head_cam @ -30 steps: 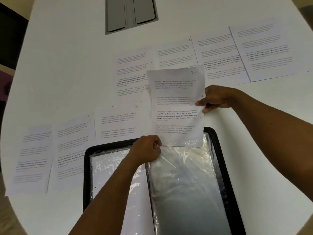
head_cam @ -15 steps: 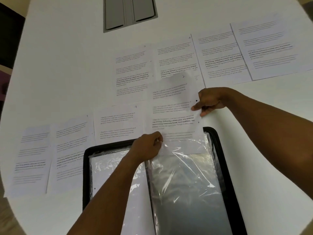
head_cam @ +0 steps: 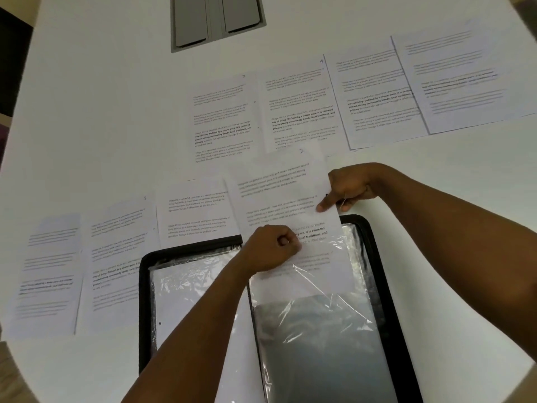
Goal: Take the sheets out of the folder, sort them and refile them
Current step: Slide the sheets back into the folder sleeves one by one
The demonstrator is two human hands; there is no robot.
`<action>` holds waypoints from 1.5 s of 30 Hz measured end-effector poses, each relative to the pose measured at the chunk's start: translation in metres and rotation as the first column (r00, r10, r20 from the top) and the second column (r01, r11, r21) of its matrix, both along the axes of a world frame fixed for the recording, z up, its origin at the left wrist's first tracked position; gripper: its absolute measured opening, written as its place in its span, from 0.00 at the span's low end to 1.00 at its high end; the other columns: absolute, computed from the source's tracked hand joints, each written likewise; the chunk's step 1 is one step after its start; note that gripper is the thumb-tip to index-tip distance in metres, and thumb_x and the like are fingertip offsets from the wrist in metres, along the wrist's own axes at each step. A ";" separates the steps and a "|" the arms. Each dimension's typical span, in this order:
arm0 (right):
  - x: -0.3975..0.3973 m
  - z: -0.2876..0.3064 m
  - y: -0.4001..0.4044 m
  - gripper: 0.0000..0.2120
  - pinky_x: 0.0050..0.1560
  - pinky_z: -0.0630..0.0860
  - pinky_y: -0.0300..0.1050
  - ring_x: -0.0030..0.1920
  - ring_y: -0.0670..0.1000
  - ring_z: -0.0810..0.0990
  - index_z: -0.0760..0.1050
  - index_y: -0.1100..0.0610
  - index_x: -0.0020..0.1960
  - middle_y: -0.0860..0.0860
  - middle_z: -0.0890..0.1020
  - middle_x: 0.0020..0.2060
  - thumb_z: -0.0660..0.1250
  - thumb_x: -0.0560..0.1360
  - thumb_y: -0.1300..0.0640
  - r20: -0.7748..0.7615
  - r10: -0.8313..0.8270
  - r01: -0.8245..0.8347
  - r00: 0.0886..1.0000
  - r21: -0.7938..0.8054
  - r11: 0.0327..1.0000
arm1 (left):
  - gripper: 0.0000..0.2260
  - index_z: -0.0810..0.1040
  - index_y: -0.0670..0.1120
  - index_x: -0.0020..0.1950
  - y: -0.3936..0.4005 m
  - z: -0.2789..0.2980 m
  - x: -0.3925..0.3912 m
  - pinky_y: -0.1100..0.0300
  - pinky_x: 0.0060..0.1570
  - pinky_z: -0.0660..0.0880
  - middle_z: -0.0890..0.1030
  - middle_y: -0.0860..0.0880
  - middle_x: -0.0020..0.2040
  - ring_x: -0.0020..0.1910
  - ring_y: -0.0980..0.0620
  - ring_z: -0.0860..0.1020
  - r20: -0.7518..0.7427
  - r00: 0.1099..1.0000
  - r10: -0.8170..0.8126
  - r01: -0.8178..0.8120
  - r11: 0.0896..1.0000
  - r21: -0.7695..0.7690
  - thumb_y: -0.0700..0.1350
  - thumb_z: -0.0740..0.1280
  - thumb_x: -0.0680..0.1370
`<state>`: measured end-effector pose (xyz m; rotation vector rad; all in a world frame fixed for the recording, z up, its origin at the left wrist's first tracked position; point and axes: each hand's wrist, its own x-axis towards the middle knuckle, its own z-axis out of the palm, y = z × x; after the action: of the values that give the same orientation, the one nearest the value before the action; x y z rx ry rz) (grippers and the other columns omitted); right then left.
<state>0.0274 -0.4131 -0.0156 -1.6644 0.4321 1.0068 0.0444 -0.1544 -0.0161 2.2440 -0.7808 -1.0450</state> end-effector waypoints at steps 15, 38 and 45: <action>-0.032 -0.003 0.010 0.19 0.39 0.75 0.42 0.39 0.51 0.79 0.80 0.59 0.57 0.59 0.84 0.49 0.74 0.72 0.48 0.082 0.263 -0.241 0.961 -0.214 0.947 | 0.04 0.80 0.48 0.46 -0.010 -0.002 -0.012 0.64 0.45 0.75 0.80 0.56 0.41 0.41 0.59 0.77 -0.004 0.996 0.090 -0.090 0.995 -0.043 0.47 0.68 0.78; -0.048 0.007 0.040 0.05 0.47 0.73 0.41 0.42 0.46 0.76 0.79 0.49 0.51 0.41 0.78 0.39 0.69 0.75 0.55 0.245 0.459 -0.305 0.854 -0.478 0.823 | 0.09 0.77 0.48 0.54 0.007 0.014 -0.014 0.64 0.42 0.71 0.78 0.55 0.42 0.41 0.58 0.75 0.163 0.985 -0.049 0.034 0.995 0.096 0.46 0.68 0.75; -0.063 0.007 0.041 0.05 0.61 0.70 0.46 0.49 0.46 0.77 0.79 0.48 0.51 0.39 0.79 0.44 0.63 0.79 0.52 0.320 0.457 -0.260 0.830 -0.503 0.824 | 0.07 0.80 0.49 0.48 0.041 0.009 0.007 0.59 0.49 0.75 0.79 0.54 0.44 0.47 0.51 0.79 0.165 0.986 -0.009 -0.028 0.975 0.220 0.40 0.64 0.75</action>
<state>-0.0358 -0.3717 -0.0085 -2.3881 0.0279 0.8072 0.0518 -0.1131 -0.0066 2.5481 -0.7523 -0.9928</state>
